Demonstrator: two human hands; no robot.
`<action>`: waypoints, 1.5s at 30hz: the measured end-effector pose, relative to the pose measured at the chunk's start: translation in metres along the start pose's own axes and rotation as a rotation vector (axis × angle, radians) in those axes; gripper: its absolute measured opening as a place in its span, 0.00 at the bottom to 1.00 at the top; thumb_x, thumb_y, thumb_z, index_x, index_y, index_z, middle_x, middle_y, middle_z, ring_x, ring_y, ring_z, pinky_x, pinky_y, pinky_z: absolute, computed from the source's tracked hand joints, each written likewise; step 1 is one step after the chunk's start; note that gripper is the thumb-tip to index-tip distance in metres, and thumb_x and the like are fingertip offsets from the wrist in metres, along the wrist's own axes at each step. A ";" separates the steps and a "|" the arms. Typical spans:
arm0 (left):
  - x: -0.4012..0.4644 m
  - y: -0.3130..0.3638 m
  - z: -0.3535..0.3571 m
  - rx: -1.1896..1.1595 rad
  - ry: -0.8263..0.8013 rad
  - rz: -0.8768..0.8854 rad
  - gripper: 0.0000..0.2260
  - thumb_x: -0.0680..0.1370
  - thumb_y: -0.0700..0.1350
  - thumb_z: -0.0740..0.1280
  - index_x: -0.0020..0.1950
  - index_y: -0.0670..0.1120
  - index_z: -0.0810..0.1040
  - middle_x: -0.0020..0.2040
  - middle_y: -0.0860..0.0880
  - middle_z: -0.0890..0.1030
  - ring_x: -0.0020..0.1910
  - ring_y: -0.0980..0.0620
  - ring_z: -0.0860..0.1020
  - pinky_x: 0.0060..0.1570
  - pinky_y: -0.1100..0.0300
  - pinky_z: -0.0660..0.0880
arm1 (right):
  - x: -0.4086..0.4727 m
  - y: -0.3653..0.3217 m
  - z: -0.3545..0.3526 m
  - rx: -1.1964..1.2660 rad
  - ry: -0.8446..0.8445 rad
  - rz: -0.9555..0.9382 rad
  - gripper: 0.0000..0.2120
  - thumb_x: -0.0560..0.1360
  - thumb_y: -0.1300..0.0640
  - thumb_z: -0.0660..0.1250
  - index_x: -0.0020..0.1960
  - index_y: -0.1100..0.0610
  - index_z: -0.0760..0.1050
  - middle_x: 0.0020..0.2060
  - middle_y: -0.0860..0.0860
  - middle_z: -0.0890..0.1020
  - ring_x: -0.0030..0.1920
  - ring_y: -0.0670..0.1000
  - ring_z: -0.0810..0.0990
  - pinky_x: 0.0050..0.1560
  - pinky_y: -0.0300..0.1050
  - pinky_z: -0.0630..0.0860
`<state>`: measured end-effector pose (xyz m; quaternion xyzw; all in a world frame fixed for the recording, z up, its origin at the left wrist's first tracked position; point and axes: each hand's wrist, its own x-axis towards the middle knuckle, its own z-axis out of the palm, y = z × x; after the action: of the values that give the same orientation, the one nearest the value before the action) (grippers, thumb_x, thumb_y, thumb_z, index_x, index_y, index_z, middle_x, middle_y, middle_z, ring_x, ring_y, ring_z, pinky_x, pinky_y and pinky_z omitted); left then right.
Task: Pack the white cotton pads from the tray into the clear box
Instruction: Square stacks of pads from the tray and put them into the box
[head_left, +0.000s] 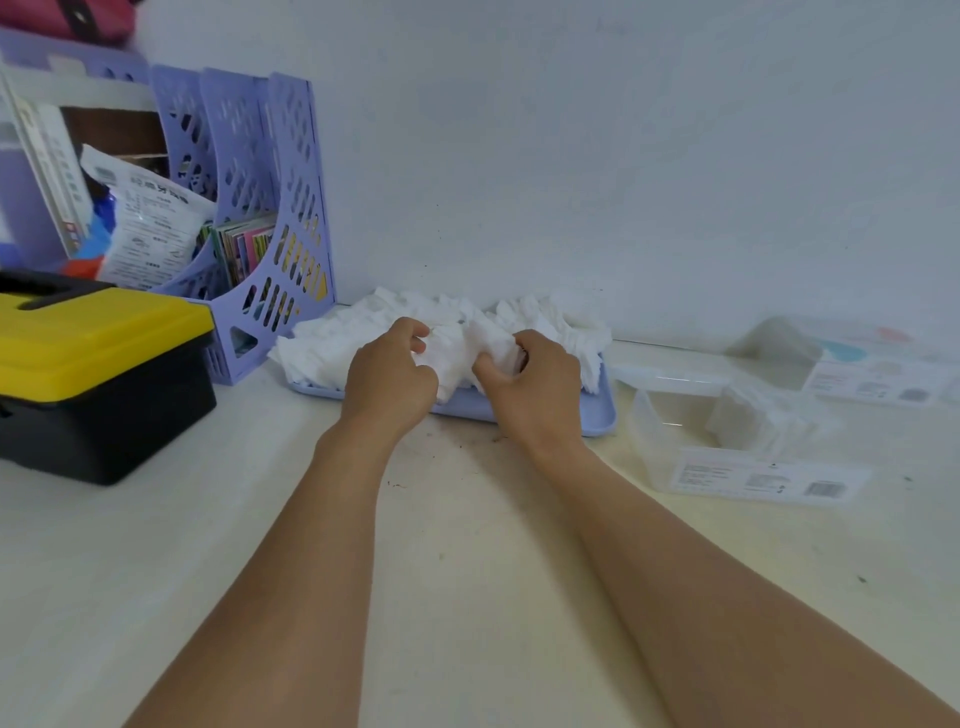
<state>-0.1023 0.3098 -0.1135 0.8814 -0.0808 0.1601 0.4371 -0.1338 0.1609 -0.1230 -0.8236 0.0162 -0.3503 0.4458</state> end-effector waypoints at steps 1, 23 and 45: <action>0.001 0.000 0.002 0.016 -0.003 0.009 0.23 0.74 0.33 0.62 0.68 0.46 0.73 0.61 0.50 0.78 0.56 0.48 0.75 0.50 0.57 0.71 | 0.000 -0.002 -0.006 0.029 0.024 0.008 0.19 0.72 0.56 0.72 0.32 0.53 0.62 0.25 0.45 0.64 0.26 0.46 0.64 0.29 0.37 0.59; -0.064 0.095 0.061 -1.007 -0.555 -0.131 0.19 0.77 0.28 0.67 0.67 0.39 0.76 0.59 0.38 0.83 0.53 0.47 0.84 0.48 0.59 0.82 | 0.012 0.011 -0.161 0.194 -0.271 0.143 0.07 0.73 0.63 0.73 0.49 0.55 0.84 0.39 0.44 0.85 0.36 0.47 0.82 0.40 0.38 0.79; -0.063 0.100 0.060 -1.123 -0.641 -0.311 0.15 0.82 0.31 0.60 0.67 0.36 0.75 0.58 0.40 0.84 0.52 0.46 0.86 0.46 0.60 0.82 | 0.016 0.018 -0.169 0.459 -0.280 0.336 0.05 0.76 0.61 0.72 0.52 0.58 0.84 0.47 0.53 0.87 0.45 0.48 0.85 0.48 0.43 0.79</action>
<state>-0.1765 0.2017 -0.0952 0.5253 -0.1498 -0.2415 0.8021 -0.2160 0.0222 -0.0673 -0.7277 0.0108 -0.1494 0.6694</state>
